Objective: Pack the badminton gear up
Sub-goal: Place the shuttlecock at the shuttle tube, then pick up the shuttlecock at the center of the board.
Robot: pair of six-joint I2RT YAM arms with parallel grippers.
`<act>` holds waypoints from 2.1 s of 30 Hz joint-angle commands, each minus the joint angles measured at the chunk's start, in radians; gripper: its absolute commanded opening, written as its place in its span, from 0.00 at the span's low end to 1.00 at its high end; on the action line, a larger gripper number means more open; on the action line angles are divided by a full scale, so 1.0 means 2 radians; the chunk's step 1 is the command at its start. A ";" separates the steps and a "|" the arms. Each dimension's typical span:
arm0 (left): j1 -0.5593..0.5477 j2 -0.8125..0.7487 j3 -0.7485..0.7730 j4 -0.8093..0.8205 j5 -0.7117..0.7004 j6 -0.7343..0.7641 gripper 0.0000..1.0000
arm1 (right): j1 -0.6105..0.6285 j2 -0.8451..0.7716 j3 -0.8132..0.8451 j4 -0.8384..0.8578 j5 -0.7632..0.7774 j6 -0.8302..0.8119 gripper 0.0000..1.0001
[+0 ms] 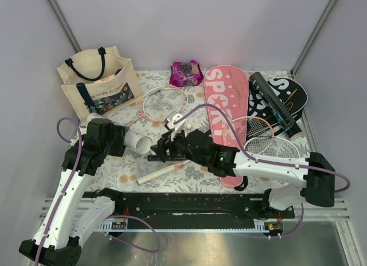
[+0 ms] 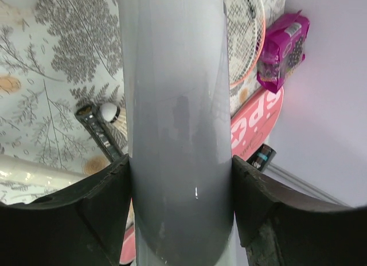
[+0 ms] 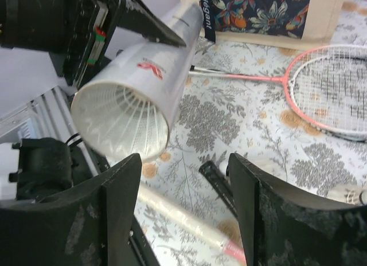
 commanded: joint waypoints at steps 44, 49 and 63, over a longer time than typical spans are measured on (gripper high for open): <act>-0.001 -0.053 -0.008 0.007 -0.106 0.045 0.04 | -0.328 0.361 0.298 -0.334 -0.025 0.132 0.41; -0.001 -0.046 -0.011 0.008 -0.103 0.042 0.04 | -0.328 0.381 0.316 -0.327 -0.060 0.142 0.39; 0.000 -0.039 -0.009 0.012 -0.106 0.041 0.04 | -0.328 0.403 0.333 -0.341 -0.069 0.133 0.36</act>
